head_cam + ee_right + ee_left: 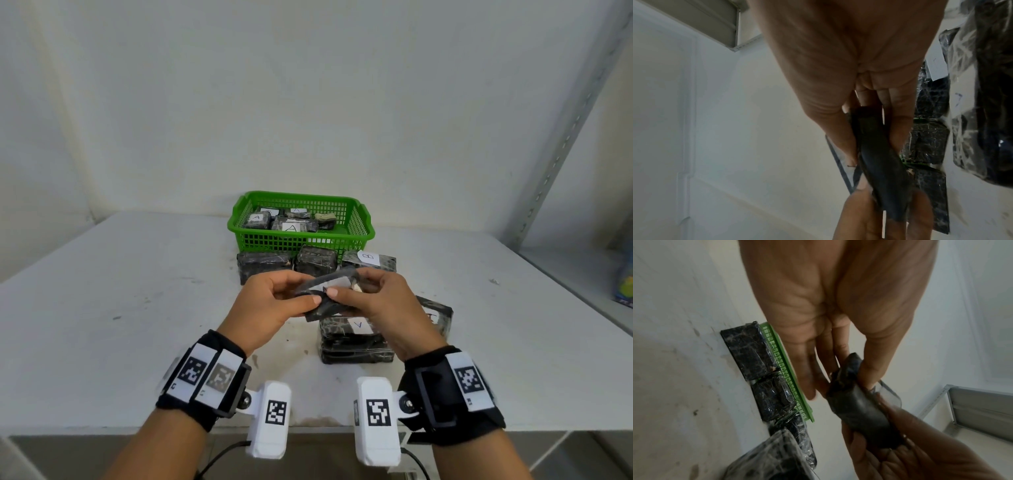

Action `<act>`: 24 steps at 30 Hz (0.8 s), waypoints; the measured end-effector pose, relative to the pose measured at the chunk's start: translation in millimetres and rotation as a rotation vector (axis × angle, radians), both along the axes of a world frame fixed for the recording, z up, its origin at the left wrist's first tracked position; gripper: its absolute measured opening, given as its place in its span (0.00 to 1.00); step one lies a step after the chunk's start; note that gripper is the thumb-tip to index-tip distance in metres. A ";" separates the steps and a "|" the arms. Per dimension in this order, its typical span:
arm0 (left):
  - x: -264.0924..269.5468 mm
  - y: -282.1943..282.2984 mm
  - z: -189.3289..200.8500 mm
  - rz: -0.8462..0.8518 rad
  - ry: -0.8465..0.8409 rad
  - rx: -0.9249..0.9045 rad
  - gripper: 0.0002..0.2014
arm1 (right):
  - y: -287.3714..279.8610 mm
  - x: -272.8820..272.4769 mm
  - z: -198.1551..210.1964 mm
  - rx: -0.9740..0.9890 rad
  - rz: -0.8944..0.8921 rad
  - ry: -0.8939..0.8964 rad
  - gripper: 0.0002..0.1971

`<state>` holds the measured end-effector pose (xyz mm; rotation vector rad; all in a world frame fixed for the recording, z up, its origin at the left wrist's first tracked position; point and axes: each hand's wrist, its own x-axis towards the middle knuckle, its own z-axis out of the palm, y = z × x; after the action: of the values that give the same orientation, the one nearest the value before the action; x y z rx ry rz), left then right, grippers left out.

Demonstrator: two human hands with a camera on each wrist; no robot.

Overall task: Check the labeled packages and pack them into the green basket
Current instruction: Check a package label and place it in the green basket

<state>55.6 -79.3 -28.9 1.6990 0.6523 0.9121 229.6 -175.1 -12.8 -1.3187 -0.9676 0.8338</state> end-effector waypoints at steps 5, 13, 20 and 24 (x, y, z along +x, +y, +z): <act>0.5 2.7 0.8 0.013 0.070 0.068 0.20 | 0.6 -0.7 5.9 0.070 0.023 0.025 0.18; 9.7 -1.3 -2.2 0.085 -0.041 0.095 0.19 | -5.0 -9.6 8.2 -0.140 0.180 0.141 0.21; 7.0 -3.6 -4.4 0.012 -0.128 0.160 0.23 | -3.3 -9.8 8.3 -0.046 0.176 0.170 0.11; 4.5 -5.4 -0.7 0.055 -0.122 0.281 0.20 | -4.1 -5.3 9.0 -0.042 0.236 0.135 0.12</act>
<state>60.1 -84.7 -29.5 1.8617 0.5088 1.1803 224.2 -179.1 -3.8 -1.1815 -1.0152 1.1146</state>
